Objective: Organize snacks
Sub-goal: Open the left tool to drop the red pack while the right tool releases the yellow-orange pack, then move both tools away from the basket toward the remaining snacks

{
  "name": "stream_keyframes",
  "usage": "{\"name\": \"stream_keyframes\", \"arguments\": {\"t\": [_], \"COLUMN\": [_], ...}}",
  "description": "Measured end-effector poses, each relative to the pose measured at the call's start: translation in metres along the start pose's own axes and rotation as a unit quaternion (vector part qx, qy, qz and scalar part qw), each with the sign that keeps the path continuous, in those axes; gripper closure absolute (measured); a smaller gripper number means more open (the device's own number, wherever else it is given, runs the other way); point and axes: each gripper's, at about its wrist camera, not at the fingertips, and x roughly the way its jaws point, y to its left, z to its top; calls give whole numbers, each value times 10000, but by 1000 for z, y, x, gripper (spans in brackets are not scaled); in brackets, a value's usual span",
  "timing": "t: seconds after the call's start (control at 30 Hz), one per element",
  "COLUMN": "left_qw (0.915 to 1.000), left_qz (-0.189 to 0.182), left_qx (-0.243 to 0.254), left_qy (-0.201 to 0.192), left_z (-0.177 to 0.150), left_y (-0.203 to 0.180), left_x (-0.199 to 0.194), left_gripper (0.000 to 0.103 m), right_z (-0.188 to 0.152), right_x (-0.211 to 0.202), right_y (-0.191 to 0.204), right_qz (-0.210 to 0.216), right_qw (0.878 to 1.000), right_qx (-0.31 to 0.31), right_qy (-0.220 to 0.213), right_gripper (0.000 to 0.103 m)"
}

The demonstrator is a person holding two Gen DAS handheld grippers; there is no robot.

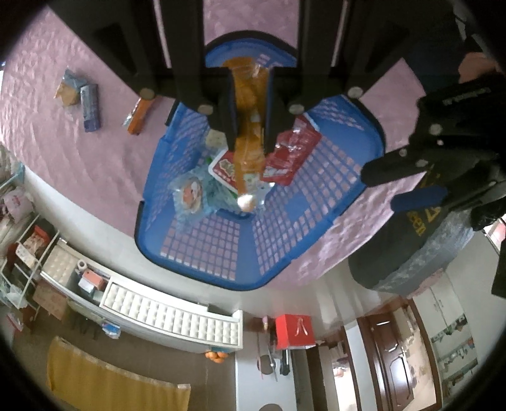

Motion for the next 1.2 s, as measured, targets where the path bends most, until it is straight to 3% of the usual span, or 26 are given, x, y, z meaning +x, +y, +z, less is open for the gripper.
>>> {"name": "stream_keyframes", "arguments": {"t": [0.17,0.27,0.33,0.43,0.67,0.73,0.9,1.2], "left_qw": [10000,10000,10000,10000,9997,9994,9979,9939], "left_qz": [22,52,51,63,90,96,-58,-113], "left_qx": [-25,-6,7,52,205,314,541,1019], "left_qy": [26,30,29,7,-84,-139,-348,-406], "left_z": [-2,-2,-2,-2,0,0,3,-1], "left_y": [1,0,-2,-6,-27,-37,-63,-122], "left_x": [2,0,-1,-5,-19,-25,-40,-44], "left_gripper": [49,49,49,49,49,38,31,28], "right_z": [2,3,1,0,-7,-10,-21,-48], "right_x": [7,8,7,1,-22,-32,-62,-108], "right_y": [1,5,6,4,-8,-14,-29,-71], "right_qz": [85,-95,-104,-135,-157,-187,-318,-615], "right_qw": [9999,9998,9997,9998,9998,9995,9982,9932], "right_qx": [-40,-135,-152,-98,48,105,123,457], "right_qy": [68,83,140,56,-107,-210,-492,-875], "right_gripper": [84,80,57,41,38,33,19,13]}}
